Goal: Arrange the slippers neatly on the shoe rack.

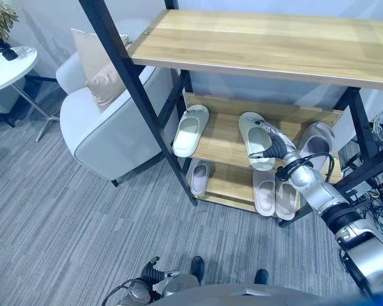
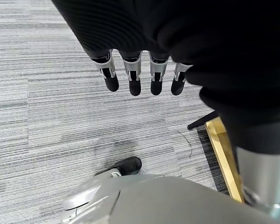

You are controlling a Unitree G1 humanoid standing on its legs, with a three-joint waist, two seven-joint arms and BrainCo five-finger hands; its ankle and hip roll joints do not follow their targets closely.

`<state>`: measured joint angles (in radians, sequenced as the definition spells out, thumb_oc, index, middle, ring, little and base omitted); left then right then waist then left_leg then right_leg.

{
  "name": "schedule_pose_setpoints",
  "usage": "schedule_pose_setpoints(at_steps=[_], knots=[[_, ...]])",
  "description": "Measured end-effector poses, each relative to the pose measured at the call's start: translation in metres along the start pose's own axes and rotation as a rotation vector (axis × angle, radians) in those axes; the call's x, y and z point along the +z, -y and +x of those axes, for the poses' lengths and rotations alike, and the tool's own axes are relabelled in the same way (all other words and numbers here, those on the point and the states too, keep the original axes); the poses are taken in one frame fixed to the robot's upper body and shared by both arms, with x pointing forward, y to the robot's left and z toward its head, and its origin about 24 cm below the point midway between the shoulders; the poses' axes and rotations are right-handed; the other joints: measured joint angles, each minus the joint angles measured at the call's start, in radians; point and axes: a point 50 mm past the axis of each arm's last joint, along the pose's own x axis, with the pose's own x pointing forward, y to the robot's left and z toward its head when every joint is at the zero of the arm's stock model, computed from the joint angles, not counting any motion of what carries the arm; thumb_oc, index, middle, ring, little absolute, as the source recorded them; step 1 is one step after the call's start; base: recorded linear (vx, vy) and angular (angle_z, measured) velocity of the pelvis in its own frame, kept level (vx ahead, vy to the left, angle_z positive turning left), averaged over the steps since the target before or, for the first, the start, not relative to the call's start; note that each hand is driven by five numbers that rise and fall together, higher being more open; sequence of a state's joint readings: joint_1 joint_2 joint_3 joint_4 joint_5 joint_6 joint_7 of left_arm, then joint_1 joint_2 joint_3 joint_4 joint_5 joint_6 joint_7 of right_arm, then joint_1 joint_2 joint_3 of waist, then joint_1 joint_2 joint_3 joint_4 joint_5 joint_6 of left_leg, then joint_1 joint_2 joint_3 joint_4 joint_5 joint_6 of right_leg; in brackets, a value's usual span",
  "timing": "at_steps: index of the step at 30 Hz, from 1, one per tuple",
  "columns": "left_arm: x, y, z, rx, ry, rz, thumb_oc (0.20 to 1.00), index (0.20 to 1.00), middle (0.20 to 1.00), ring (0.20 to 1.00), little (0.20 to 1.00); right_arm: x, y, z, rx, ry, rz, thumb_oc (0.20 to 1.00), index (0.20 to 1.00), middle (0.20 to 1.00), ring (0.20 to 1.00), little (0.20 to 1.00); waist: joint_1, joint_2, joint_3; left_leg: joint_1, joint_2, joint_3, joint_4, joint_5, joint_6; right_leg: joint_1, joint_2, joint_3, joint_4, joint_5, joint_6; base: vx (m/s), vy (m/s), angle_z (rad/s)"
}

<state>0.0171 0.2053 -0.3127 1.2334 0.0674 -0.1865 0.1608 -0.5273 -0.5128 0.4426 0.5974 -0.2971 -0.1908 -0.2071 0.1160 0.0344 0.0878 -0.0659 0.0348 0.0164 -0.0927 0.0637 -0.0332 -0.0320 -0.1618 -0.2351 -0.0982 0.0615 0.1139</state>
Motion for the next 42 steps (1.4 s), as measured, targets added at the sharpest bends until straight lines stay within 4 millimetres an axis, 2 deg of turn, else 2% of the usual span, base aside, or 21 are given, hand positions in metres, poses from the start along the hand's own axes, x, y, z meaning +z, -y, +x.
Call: schedule_pose_setpoints(at_steps=[2,4,8,15,20,24,36,37,38,39,40,41,42], knots=[[0.01,0.001,0.002,0.0,0.038,-0.006,1.0,1.0,1.0,1.0,1.0,-0.01,0.015,0.004,-0.087,-0.058,0.011,1.0,1.0,1.0,1.0,1.0,0.009,0.024,0.029,-0.046,-0.001,-0.025,0.0,0.016,-0.001,-0.031,0.0,-0.024,0.0,0.007,-0.003,-0.04,0.025,0.27],[0.012,0.0,0.003,0.012,0.048,-0.007,1.0,1.0,1.0,1.0,1.0,-0.009,0.021,0.008,-0.173,-0.066,0.078,1.0,1.0,1.0,1.0,1.0,0.011,0.035,0.043,-0.06,-0.003,-0.028,0.0,0.02,-0.004,-0.043,0.001,-0.027,0.001,0.009,-0.005,0.0,0.027,0.13],[0.013,-0.001,0.003,0.027,0.048,-0.007,1.0,1.0,1.0,1.0,1.0,-0.017,0.032,0.006,-0.253,-0.098,0.1,1.0,1.0,1.0,1.0,1.0,0.008,0.031,0.046,-0.058,-0.006,-0.038,-0.001,0.02,-0.004,-0.035,0.001,-0.04,0.003,0.007,-0.004,0.03,0.021,0.08],[0.012,-0.005,0.003,0.051,0.044,-0.003,1.0,1.0,1.0,1.0,1.0,-0.021,0.041,0.004,-0.347,-0.13,0.138,1.0,1.0,1.0,1.0,1.0,0.007,0.0,0.046,-0.058,-0.007,-0.053,0.0,0.021,-0.005,-0.029,0.001,-0.051,0.005,0.006,-0.004,0.01,0.005,0.04],[0.013,-0.009,0.004,0.068,0.046,0.004,1.0,1.0,1.0,1.0,1.0,-0.035,0.044,-0.001,-0.395,-0.204,0.174,1.0,1.0,1.0,1.0,1.0,0.011,-0.021,0.041,-0.082,-0.007,-0.056,0.0,0.027,-0.007,-0.05,0.002,-0.055,0.005,0.007,-0.005,0.0,-0.002,0.01],[0.013,-0.012,0.004,0.084,0.047,0.006,1.0,1.0,1.0,1.0,1.0,-0.06,0.05,-0.01,-0.423,-0.323,0.181,1.0,1.0,1.0,1.0,1.0,0.014,-0.038,0.045,-0.102,-0.006,-0.058,0.0,0.031,-0.007,-0.068,0.003,-0.06,0.005,0.008,-0.005,0.0,-0.003,0.02],[0.014,-0.016,0.005,0.094,0.048,0.004,1.0,1.0,1.0,1.0,1.0,-0.058,0.054,-0.008,-0.443,-0.322,0.252,1.0,1.0,1.0,1.0,1.0,0.015,-0.053,0.047,-0.117,-0.005,-0.058,0.0,0.032,-0.008,-0.08,0.004,-0.064,0.005,0.009,-0.005,0.02,0.002,0.01],[0.006,-0.017,0.003,0.091,0.024,0.014,1.0,1.0,1.0,1.0,1.0,-0.051,0.047,-0.005,-0.397,-0.289,0.271,1.0,1.0,1.0,1.0,1.0,0.014,-0.075,-0.001,-0.108,-0.005,-0.058,0.0,0.033,-0.009,-0.07,0.004,-0.065,0.005,0.008,-0.005,0.0,0.0,0.0],[0.006,-0.017,0.003,0.091,0.024,0.014,1.0,1.0,1.0,1.0,1.0,-0.051,0.047,-0.005,-0.397,-0.289,0.271,1.0,1.0,1.0,1.0,1.0,0.014,-0.076,-0.001,-0.108,-0.005,-0.058,0.0,0.033,-0.009,-0.07,0.004,-0.065,0.005,0.008,-0.005,0.01,0.004,0.26],[0.006,-0.016,0.004,0.048,0.011,-0.034,1.0,1.0,1.0,1.0,1.0,-0.061,0.046,-0.022,-0.401,-0.304,0.426,1.0,1.0,1.0,1.0,1.0,-0.006,-0.064,0.012,-0.076,-0.005,-0.092,0.0,0.037,-0.006,-0.023,0.002,-0.018,0.005,0.005,-0.003,0.02,0.025,0.57],[-0.005,-0.014,0.001,0.022,-0.027,-0.038,1.0,1.0,1.0,1.0,1.0,-0.084,0.022,-0.055,-0.344,-0.4,0.49,1.0,1.0,1.0,1.0,1.0,-0.034,-0.06,0.014,-0.004,-0.003,-0.117,0.0,0.028,-0.009,0.052,-0.002,0.062,0.001,-0.008,0.016,0.02,0.045,0.36],[-0.016,-0.017,-0.002,0.025,-0.053,-0.05,1.0,1.0,1.0,1.0,1.0,-0.091,0.008,-0.067,-0.31,-0.44,0.5,1.0,1.0,1.0,1.0,1.0,-0.047,-0.073,0.012,0.011,-0.009,-0.104,-0.002,0.011,-0.015,0.059,-0.011,0.086,0.0,-0.048,0.019,0.02,0.059,0.06],[-0.016,-0.016,-0.002,0.021,-0.059,-0.061,1.0,1.0,1.0,1.0,1.0,-0.093,0.006,-0.07,-0.306,-0.452,0.501,1.0,1.0,1.0,1.0,1.0,-0.065,-0.07,0.018,0.011,-0.003,-0.103,-0.002,0.013,-0.02,0.059,-0.004,0.087,0.0,-0.051,0.015,0.02,0.05,-0.27]])
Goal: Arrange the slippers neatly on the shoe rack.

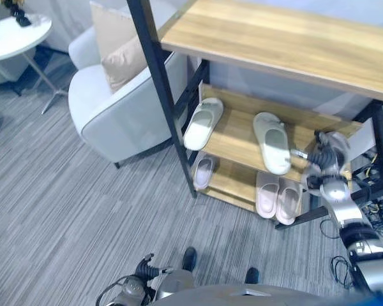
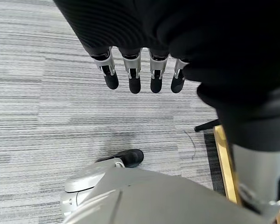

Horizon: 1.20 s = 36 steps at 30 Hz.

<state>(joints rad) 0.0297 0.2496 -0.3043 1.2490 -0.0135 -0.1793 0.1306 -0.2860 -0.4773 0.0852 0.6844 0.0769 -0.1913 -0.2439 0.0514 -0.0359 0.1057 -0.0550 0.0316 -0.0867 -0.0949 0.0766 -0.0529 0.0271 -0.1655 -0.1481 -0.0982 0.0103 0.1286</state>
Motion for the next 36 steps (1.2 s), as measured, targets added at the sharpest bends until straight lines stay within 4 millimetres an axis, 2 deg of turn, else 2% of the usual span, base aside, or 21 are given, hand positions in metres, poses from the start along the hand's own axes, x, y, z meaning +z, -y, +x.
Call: schedule_pose_setpoints(at_steps=[3,6,8,10,12,16,19,24,27,28,29,30,32,36], knots=[[-0.002,0.008,-0.001,-0.018,-0.012,-0.018,1.0,1.0,1.0,1.0,1.0,-0.002,0.003,-0.004,0.006,0.014,-0.009,1.0,1.0,1.0,1.0,1.0,-0.044,0.042,0.006,-0.003,0.022,0.002,-0.003,0.002,-0.015,-0.003,0.022,0.013,0.0,0.003,-0.006,0.01,0.023,-0.1],[-0.001,0.023,-0.003,-0.051,-0.012,-0.039,1.0,1.0,1.0,1.0,1.0,0.003,0.004,-0.005,0.003,0.04,-0.013,1.0,1.0,1.0,1.0,1.0,-0.033,0.098,-0.016,-0.023,0.046,0.001,-0.003,0.002,-0.034,-0.025,0.046,0.019,0.0,0.004,-0.024,0.04,0.057,-0.06],[-0.003,0.026,-0.004,-0.049,-0.019,-0.073,1.0,1.0,1.0,1.0,1.0,0.006,0.008,-0.005,-0.004,0.056,-0.034,1.0,1.0,1.0,1.0,1.0,-0.031,0.113,-0.017,-0.027,0.051,-0.004,0.0,0.009,-0.03,-0.028,0.056,0.015,0.0,0.008,-0.031,0.03,0.051,0.05],[-0.003,0.026,-0.004,-0.047,-0.019,-0.074,1.0,1.0,1.0,1.0,1.0,0.009,0.009,-0.004,-0.018,0.07,-0.04,1.0,1.0,1.0,1.0,1.0,-0.024,0.11,-0.012,-0.034,0.049,-0.007,0.001,0.011,-0.03,-0.03,0.054,0.008,0.0,0.008,-0.031,0.02,0.063,0.05],[0.0,0.025,-0.003,-0.044,-0.009,-0.081,1.0,1.0,1.0,1.0,1.0,0.024,0.012,-0.003,-0.043,0.133,-0.034,1.0,1.0,1.0,1.0,1.0,-0.015,0.11,0.0,-0.04,0.046,-0.008,0.001,0.011,-0.029,-0.036,0.052,0.006,0.0,0.008,-0.031,0.01,0.054,0.04],[0.005,0.024,-0.002,-0.042,0.01,-0.083,1.0,1.0,1.0,1.0,1.0,0.035,0.009,-0.002,-0.037,0.18,-0.06,1.0,1.0,1.0,1.0,1.0,0.011,0.108,0.005,-0.062,0.043,-0.025,0.001,0.014,-0.03,-0.048,0.052,-0.01,0.0,0.007,-0.03,0.0,0.043,0.12],[0.012,0.022,0.0,-0.037,0.031,-0.082,1.0,1.0,1.0,1.0,1.0,0.05,0.007,0.002,-0.031,0.239,-0.072,1.0,1.0,1.0,1.0,1.0,0.019,0.103,0.026,-0.069,0.041,-0.034,0.001,0.017,-0.03,-0.051,0.05,-0.018,0.0,0.007,-0.03,0.01,0.03,0.08],[0.014,0.013,0.002,-0.018,0.044,-0.074,1.0,1.0,1.0,1.0,1.0,0.073,-0.001,0.004,-0.012,0.336,-0.115,1.0,1.0,1.0,1.0,1.0,0.024,0.07,0.051,-0.071,0.037,-0.041,0.001,0.017,-0.03,-0.048,0.047,-0.028,0.0,0.004,-0.026,0.01,0.025,0.05],[0.015,0.01,0.002,-0.011,0.052,-0.068,1.0,1.0,1.0,1.0,1.0,0.076,0.001,0.011,-0.037,0.327,-0.119,1.0,1.0,1.0,1.0,1.0,0.037,0.057,0.06,-0.089,0.036,-0.05,0.001,0.021,-0.03,-0.061,0.047,-0.038,0.0,0.004,-0.024,-0.05,0.028,0.17],[0.032,0.007,0.006,-0.008,0.094,-0.059,1.0,1.0,1.0,1.0,1.0,0.079,0.017,0.029,-0.091,0.284,-0.179,1.0,1.0,1.0,1.0,1.0,0.064,0.063,0.083,-0.151,0.034,-0.085,0.001,0.045,-0.034,-0.104,0.049,-0.066,0.0,0.014,-0.025,-0.05,0.059,0.42],[0.034,0.007,0.007,-0.007,0.098,-0.061,1.0,1.0,1.0,1.0,1.0,0.085,0.016,0.033,-0.094,0.295,-0.178,1.0,1.0,1.0,1.0,1.0,0.082,0.063,0.093,-0.164,0.03,-0.09,0.001,0.048,-0.032,-0.115,0.047,-0.072,0.0,0.015,-0.026,-0.04,0.065,0.44],[0.035,0.007,0.006,-0.006,0.104,-0.063,1.0,1.0,1.0,1.0,1.0,0.097,0.014,0.038,-0.092,0.325,-0.206,1.0,1.0,1.0,1.0,1.0,0.089,0.065,0.107,-0.177,0.022,-0.091,0.006,0.049,-0.03,-0.123,0.04,-0.081,0.004,0.017,-0.025,-0.02,0.076,0.12],[0.053,0.006,0.009,-0.012,0.162,-0.037,1.0,1.0,1.0,1.0,1.0,0.13,0.035,0.052,-0.161,0.397,-0.284,1.0,1.0,1.0,1.0,1.0,0.097,0.082,0.156,-0.213,0.012,-0.104,0.004,0.064,-0.025,-0.154,0.032,-0.087,0.005,0.028,-0.017,0.02,0.054,0.17],[0.059,0.003,0.01,-0.002,0.176,-0.059,1.0,1.0,1.0,1.0,1.0,0.142,0.039,0.053,-0.202,0.424,-0.259,1.0,1.0,1.0,1.0,1.0,0.125,0.064,0.172,-0.228,-0.008,-0.124,0.002,0.066,-0.022,-0.158,0.015,-0.104,0.001,0.025,-0.012,0.04,0.038,0.16]])
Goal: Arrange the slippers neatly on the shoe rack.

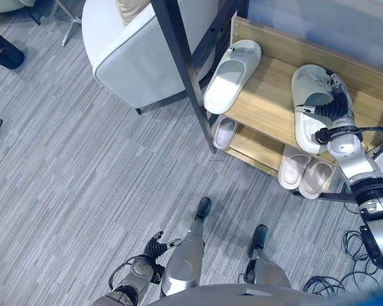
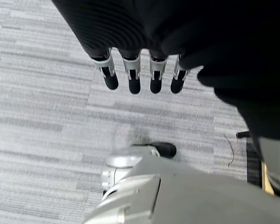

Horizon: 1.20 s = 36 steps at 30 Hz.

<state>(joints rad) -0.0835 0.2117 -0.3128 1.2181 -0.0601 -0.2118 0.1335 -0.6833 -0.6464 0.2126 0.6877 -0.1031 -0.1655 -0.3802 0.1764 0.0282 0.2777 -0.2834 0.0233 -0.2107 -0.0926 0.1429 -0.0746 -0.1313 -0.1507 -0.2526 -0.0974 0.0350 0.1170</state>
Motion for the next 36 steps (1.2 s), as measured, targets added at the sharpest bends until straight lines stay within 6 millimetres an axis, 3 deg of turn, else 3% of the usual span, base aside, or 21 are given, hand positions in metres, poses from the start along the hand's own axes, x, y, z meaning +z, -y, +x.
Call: schedule_pose_setpoints(at_steps=[5,9,15,17,24,30,35,36], knots=[[0.004,-0.003,0.001,0.007,0.009,0.008,1.0,1.0,1.0,1.0,1.0,-0.005,0.003,-0.004,-0.047,-0.015,0.006,1.0,1.0,1.0,1.0,1.0,-0.005,-0.01,0.005,-0.007,-0.01,-0.02,0.0,0.006,0.005,0.004,-0.008,-0.021,0.0,-0.001,0.003,0.03,0.018,0.13],[0.004,-0.003,0.002,0.006,0.009,0.014,1.0,1.0,1.0,1.0,1.0,-0.011,-0.006,-0.014,-0.042,-0.049,0.079,1.0,1.0,1.0,1.0,1.0,-0.015,-0.01,-0.002,0.019,-0.011,-0.019,0.0,0.007,0.006,0.03,-0.009,-0.021,0.0,-0.001,0.005,0.08,0.008,0.01],[-0.018,0.001,-0.006,-0.001,-0.049,0.01,1.0,1.0,1.0,1.0,1.0,-0.029,-0.009,-0.037,-0.044,-0.1,0.096,1.0,1.0,1.0,1.0,1.0,-0.027,-0.02,-0.105,0.037,-0.009,-0.02,0.0,0.005,0.005,0.052,-0.007,-0.026,-0.001,-0.006,0.01,0.01,-0.001,0.02],[-0.02,0.001,-0.007,-0.002,-0.054,0.011,1.0,1.0,1.0,1.0,1.0,-0.032,-0.005,-0.037,-0.065,-0.109,0.097,1.0,1.0,1.0,1.0,1.0,-0.034,-0.02,-0.108,0.037,-0.009,-0.02,0.0,0.005,0.005,0.049,-0.007,-0.021,-0.001,-0.006,0.009,0.01,-0.009,-0.05],[-0.021,0.002,-0.008,-0.006,-0.054,0.02,1.0,1.0,1.0,1.0,1.0,-0.065,-0.003,-0.045,-0.067,-0.262,0.061,1.0,1.0,1.0,1.0,1.0,-0.047,-0.013,-0.106,0.018,-0.009,-0.019,0.0,0.008,0.006,0.027,-0.009,-0.019,-0.001,-0.002,0.01,-0.02,0.002,-0.01],[-0.013,0.004,-0.005,-0.019,-0.032,0.041,1.0,1.0,1.0,1.0,1.0,-0.045,0.01,-0.018,-0.137,-0.23,0.157,1.0,1.0,1.0,1.0,1.0,-0.034,0.039,-0.093,-0.016,-0.01,-0.021,0.0,0.016,0.006,-0.004,-0.01,-0.022,-0.001,0.004,0.009,-0.01,0.013,0.01],[-0.013,0.006,-0.005,-0.021,-0.028,0.033,1.0,1.0,1.0,1.0,1.0,-0.043,0.008,-0.017,-0.13,-0.224,0.166,1.0,1.0,1.0,1.0,1.0,-0.017,0.041,-0.084,-0.019,-0.015,-0.026,0.0,0.016,0.005,-0.001,-0.011,-0.034,-0.001,0.0,0.011,0.0,0.019,0.06],[-0.012,0.006,-0.005,-0.019,-0.028,0.032,1.0,1.0,1.0,1.0,1.0,-0.042,0.007,-0.016,-0.127,-0.222,0.166,0.733,0.733,0.733,0.733,0.733,-0.017,0.038,-0.082,-0.019,-0.015,-0.026,0.0,0.016,0.005,-0.001,-0.011,-0.034,-0.001,0.0,0.012,0.0,0.0,0.0]])
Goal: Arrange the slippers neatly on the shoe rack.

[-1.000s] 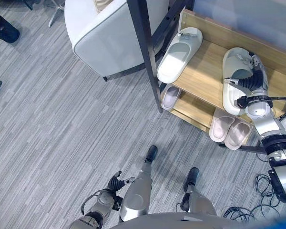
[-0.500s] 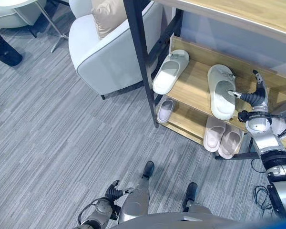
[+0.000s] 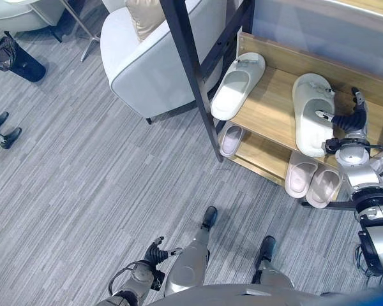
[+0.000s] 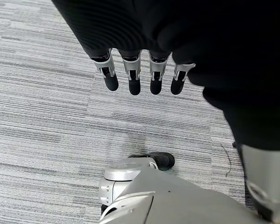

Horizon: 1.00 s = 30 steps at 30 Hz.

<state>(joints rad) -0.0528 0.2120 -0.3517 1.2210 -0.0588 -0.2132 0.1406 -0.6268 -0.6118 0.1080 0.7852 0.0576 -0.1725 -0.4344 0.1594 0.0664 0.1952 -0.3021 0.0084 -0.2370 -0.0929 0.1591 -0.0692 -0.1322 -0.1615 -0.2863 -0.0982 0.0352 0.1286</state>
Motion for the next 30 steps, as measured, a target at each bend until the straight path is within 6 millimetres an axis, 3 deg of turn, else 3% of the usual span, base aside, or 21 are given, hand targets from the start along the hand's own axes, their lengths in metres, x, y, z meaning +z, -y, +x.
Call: schedule_pose_setpoints(at_steps=[1,10,13,21,27,30], knots=[[0.0,-0.001,0.0,0.003,0.001,0.0,1.0,1.0,1.0,1.0,1.0,-0.001,-0.001,0.0,0.003,-0.005,0.0,0.216,0.216,0.216,0.216,0.216,0.0,-0.003,0.002,0.0,0.0,-0.001,0.0,0.0,0.0,0.0,0.0,0.0,0.0,0.0,0.0,0.0,0.0,0.0],[0.003,-0.007,0.001,0.027,0.013,0.0,1.0,1.0,1.0,1.0,1.0,0.002,-0.006,0.003,0.024,-0.013,0.014,0.2,0.2,0.2,0.2,0.2,-0.007,-0.032,0.019,0.0,-0.001,-0.002,0.0,0.0,0.0,0.001,0.0,-0.001,0.0,0.0,0.001,0.0,0.0,0.0],[0.004,-0.007,0.001,0.031,0.014,-0.003,1.0,1.0,1.0,1.0,1.0,0.002,-0.02,-0.013,0.043,0.002,0.079,0.2,0.2,0.2,0.2,0.2,-0.012,-0.035,0.021,0.003,-0.001,0.001,0.0,0.0,0.0,0.002,-0.001,0.001,0.0,0.0,0.0,0.0,0.01,-0.01],[0.01,-0.006,0.004,0.029,0.017,0.022,1.0,1.0,1.0,1.0,1.0,0.014,-0.047,-0.025,0.015,0.0,0.09,0.2,0.2,0.2,0.2,0.2,-0.026,-0.046,0.022,0.011,-0.001,0.008,0.0,0.0,0.0,0.005,-0.003,0.01,0.005,0.006,-0.002,0.0,0.052,-0.03],[0.015,-0.007,0.006,0.033,0.017,0.035,1.0,1.0,1.0,1.0,1.0,0.013,-0.051,-0.017,-0.059,-0.08,0.063,0.2,0.2,0.2,0.2,0.2,-0.007,-0.053,0.018,0.031,-0.011,0.007,0.0,0.0,0.001,0.026,-0.013,0.011,0.005,0.009,-0.002,-0.01,0.081,0.0],[0.015,-0.007,0.006,0.039,0.017,0.061,1.0,1.0,1.0,1.0,1.0,0.028,-0.052,-0.007,-0.1,-0.083,0.115,0.2,0.2,0.2,0.2,0.2,0.006,-0.055,0.017,0.027,-0.028,0.002,0.0,0.004,0.008,0.028,-0.027,0.001,0.005,0.013,0.005,-0.02,0.109,0.13]])
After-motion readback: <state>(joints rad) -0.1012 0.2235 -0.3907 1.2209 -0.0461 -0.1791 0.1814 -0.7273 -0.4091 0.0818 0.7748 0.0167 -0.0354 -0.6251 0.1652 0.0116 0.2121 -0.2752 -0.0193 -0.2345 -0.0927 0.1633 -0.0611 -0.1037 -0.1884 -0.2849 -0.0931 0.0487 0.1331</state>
